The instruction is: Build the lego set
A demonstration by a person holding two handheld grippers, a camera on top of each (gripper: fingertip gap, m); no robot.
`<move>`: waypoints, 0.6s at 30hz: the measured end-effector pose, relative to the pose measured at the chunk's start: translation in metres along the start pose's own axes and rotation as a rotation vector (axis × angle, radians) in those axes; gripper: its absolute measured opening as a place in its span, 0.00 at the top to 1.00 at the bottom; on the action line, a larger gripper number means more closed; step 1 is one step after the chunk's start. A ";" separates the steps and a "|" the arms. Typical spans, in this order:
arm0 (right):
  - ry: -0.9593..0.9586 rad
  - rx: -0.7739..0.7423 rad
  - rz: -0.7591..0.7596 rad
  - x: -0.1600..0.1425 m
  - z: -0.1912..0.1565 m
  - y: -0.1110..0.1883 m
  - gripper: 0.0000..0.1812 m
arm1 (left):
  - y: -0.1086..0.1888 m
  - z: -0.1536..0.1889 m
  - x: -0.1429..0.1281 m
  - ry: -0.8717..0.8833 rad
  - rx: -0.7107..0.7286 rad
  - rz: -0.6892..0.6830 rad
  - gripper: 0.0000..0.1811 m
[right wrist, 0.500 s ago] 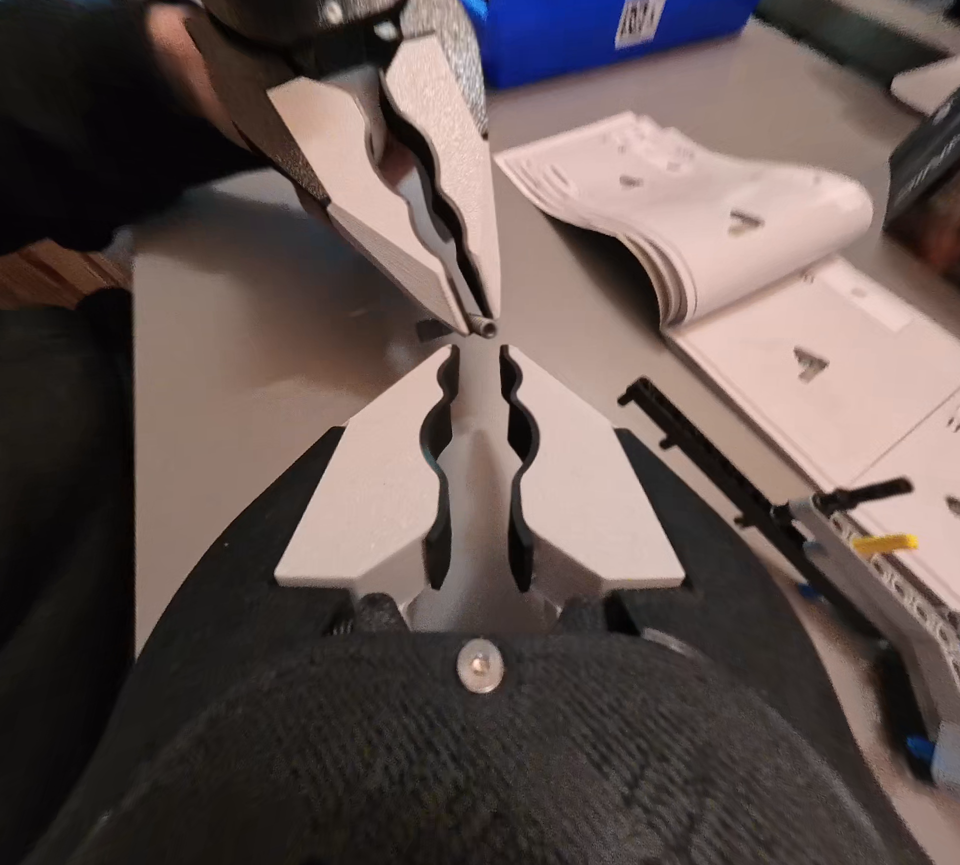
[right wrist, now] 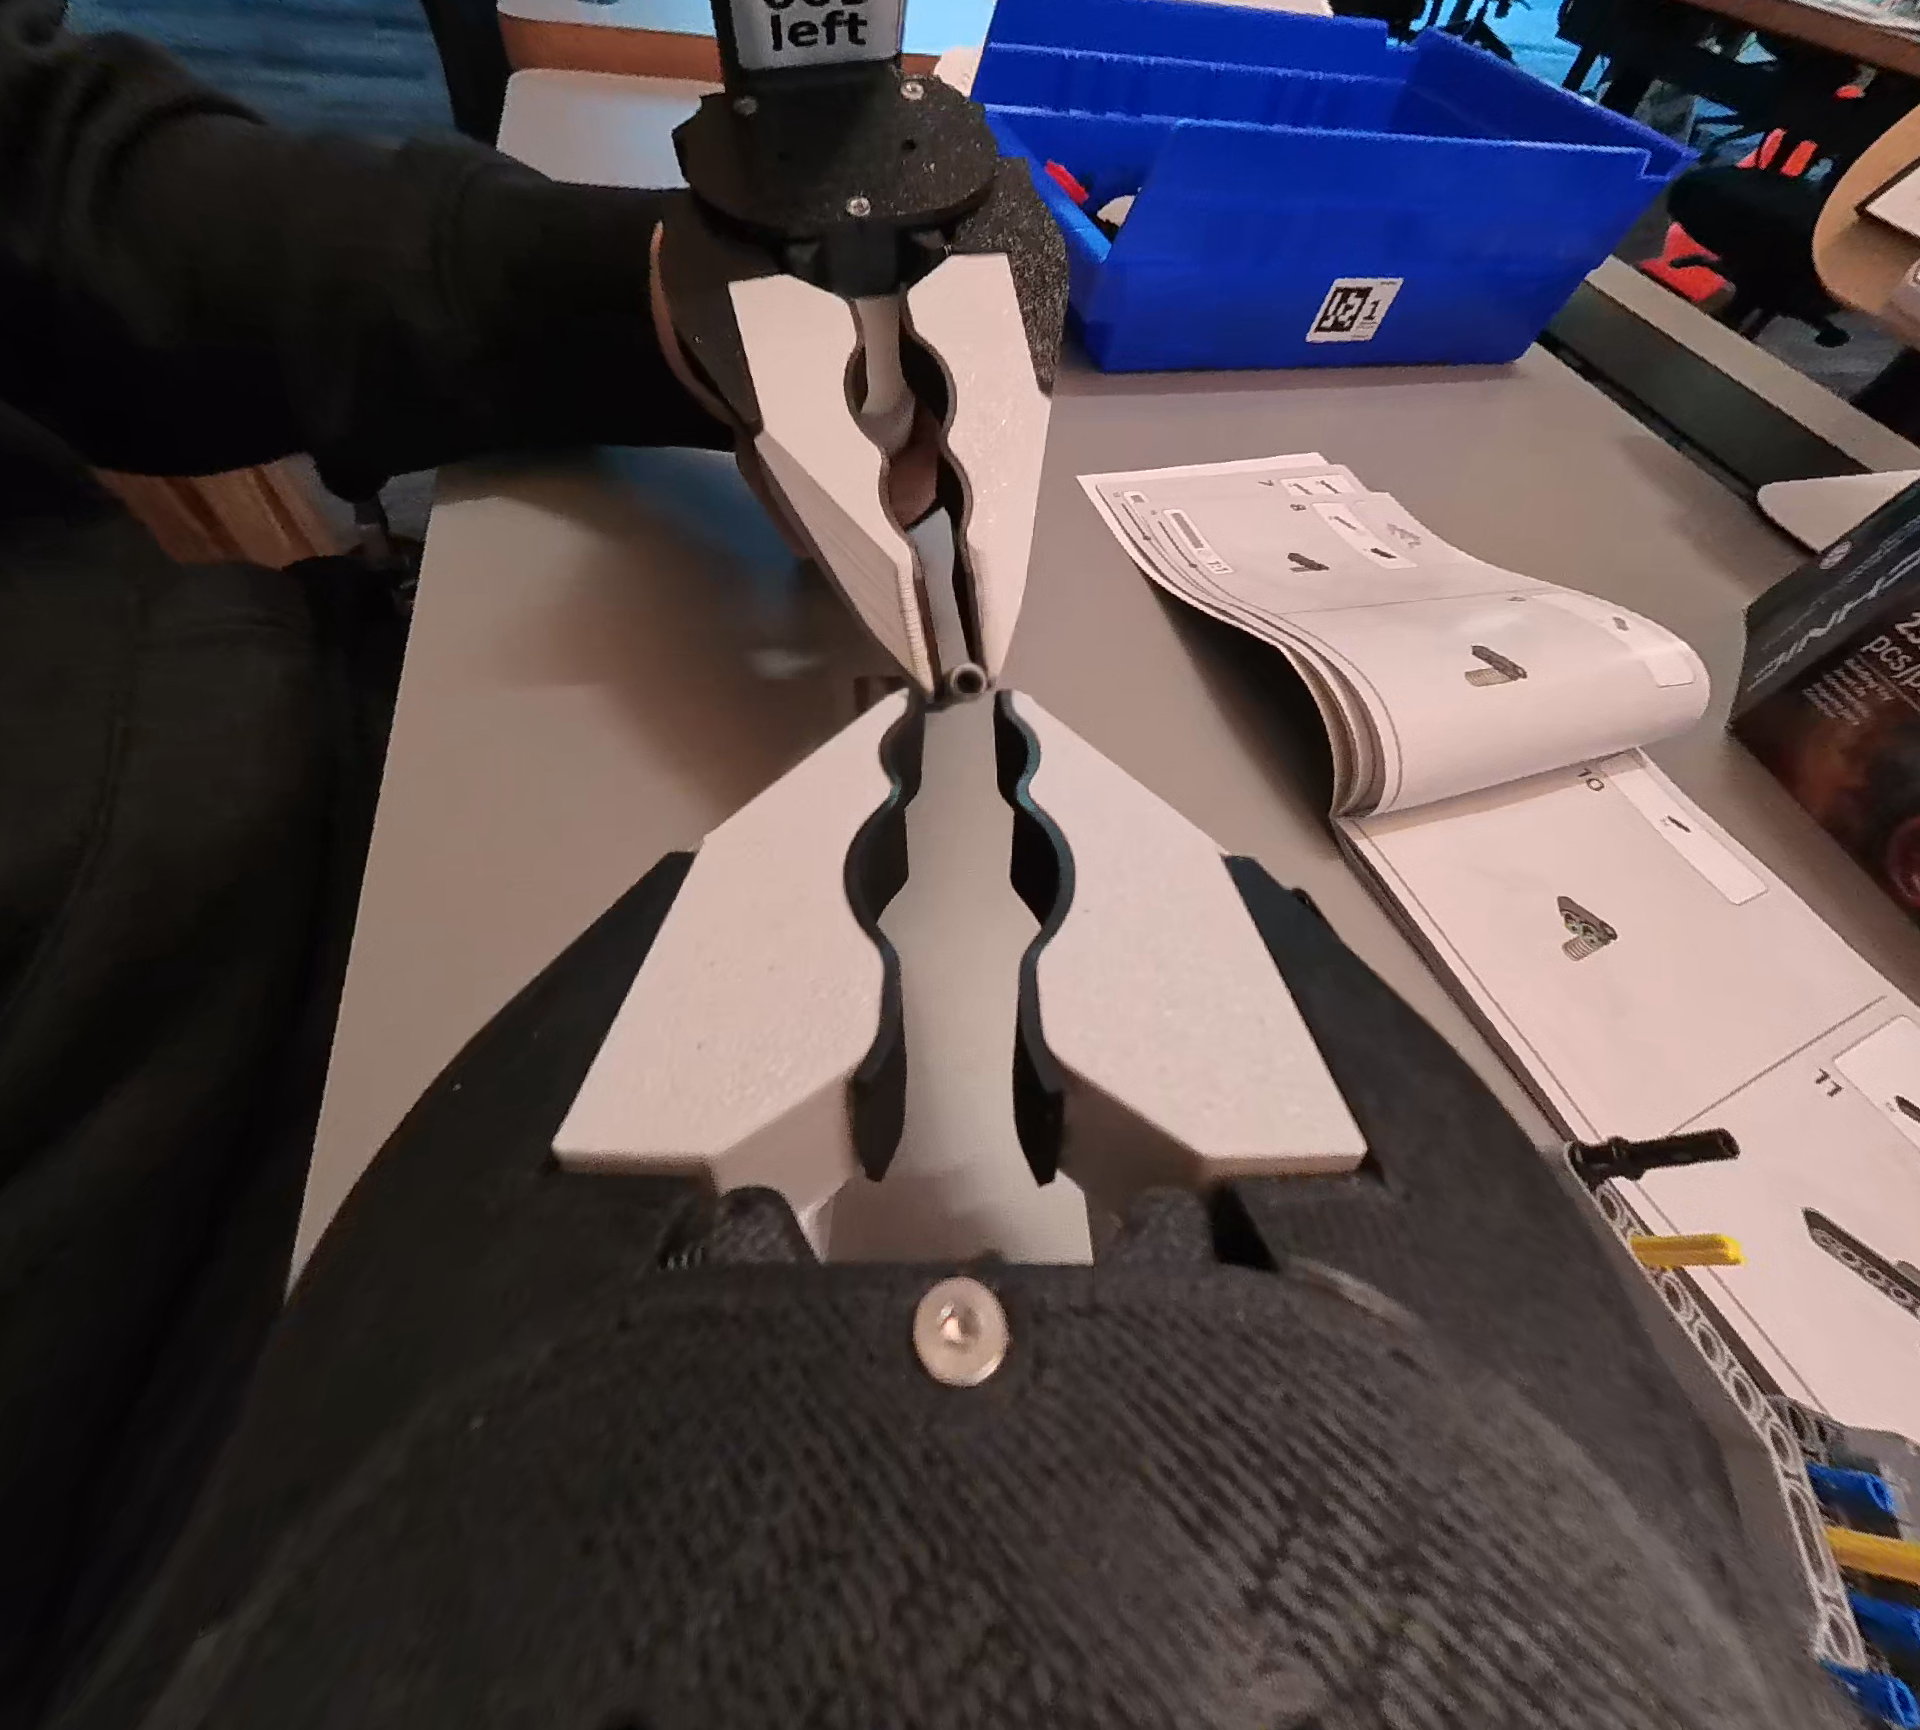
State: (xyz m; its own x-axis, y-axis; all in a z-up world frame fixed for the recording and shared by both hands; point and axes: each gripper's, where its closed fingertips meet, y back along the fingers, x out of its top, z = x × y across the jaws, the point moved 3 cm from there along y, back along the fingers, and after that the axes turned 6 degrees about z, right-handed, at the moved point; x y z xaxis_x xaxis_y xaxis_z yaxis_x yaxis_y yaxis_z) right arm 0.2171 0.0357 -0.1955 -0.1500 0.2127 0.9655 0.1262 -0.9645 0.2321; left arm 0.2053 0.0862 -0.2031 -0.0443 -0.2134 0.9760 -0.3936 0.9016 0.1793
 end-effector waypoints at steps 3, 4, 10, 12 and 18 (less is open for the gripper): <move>-0.010 0.001 0.011 0.002 0.000 -0.003 0.97 | -0.001 0.002 -0.001 -0.033 -0.001 -0.017 0.98; -0.004 0.007 -0.008 0.000 -0.001 -0.003 0.97 | -0.001 0.003 -0.003 -0.041 -0.005 -0.030 0.98; 0.100 -0.024 -0.196 -0.011 -0.002 -0.005 0.97 | -0.004 0.004 -0.020 -0.114 0.022 -0.194 0.95; 0.145 -0.035 -0.308 -0.019 -0.004 -0.006 0.97 | -0.005 0.005 -0.028 -0.169 0.025 -0.305 0.92; 0.229 -0.053 -0.451 -0.025 -0.009 -0.015 0.98 | -0.016 0.011 -0.033 -0.256 0.035 -0.421 0.96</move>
State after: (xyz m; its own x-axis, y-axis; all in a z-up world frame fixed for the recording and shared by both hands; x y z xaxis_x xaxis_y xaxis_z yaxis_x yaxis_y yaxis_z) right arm 0.2098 0.0432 -0.2243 -0.3896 0.5762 0.7185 -0.0498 -0.7922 0.6083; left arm 0.2031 0.0750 -0.2395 -0.0974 -0.6459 0.7572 -0.4559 0.7052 0.5429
